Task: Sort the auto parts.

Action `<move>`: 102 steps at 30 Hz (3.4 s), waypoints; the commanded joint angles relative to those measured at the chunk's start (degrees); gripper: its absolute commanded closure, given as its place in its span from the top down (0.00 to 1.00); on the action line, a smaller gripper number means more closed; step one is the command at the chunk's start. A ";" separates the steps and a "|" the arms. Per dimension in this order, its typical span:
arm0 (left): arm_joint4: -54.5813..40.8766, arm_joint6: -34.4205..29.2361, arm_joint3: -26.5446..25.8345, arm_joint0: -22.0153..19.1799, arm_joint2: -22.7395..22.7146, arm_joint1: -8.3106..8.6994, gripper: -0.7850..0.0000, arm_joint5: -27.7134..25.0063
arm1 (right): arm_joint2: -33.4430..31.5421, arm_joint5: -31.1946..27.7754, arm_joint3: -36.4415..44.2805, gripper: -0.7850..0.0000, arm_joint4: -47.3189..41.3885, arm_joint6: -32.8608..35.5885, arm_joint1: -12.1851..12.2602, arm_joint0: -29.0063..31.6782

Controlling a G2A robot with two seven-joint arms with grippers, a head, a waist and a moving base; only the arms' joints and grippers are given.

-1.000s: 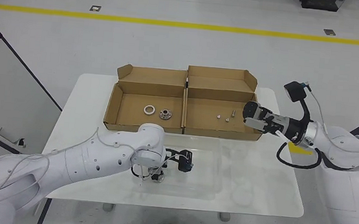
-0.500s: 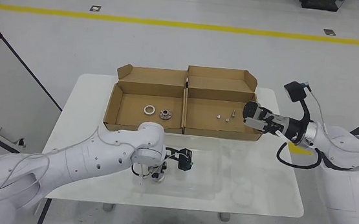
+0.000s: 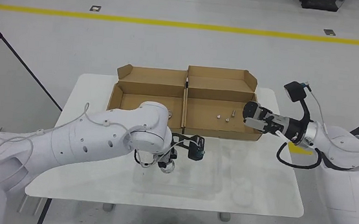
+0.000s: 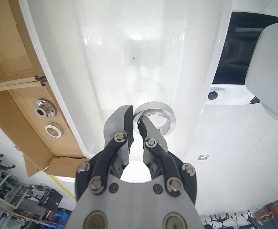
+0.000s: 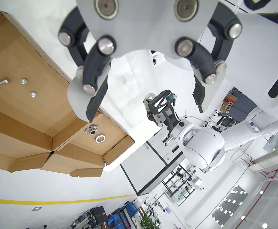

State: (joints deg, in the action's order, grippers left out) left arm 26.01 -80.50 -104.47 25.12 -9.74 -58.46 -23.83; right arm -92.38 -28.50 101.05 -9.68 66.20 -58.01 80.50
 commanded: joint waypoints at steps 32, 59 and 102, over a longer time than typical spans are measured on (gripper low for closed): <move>-16.49 36.50 -0.65 20.26 -35.29 14.35 0.00 -10.33 | 0.00 0.00 0.00 1.00 0.00 0.00 0.00 0.00; -28.32 42.63 3.15 27.92 -46.57 16.32 0.00 -12.39 | 0.00 0.00 0.00 1.00 0.00 0.00 0.00 0.00; -87.51 57.92 -0.84 26.32 -46.14 8.61 0.00 -29.82 | 0.00 0.00 0.00 1.00 0.00 0.00 0.00 0.00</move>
State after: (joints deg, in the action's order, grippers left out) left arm -58.54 -22.12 -105.23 51.47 -55.88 -49.51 -52.81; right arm -92.38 -28.50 101.05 -9.68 66.20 -58.01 80.50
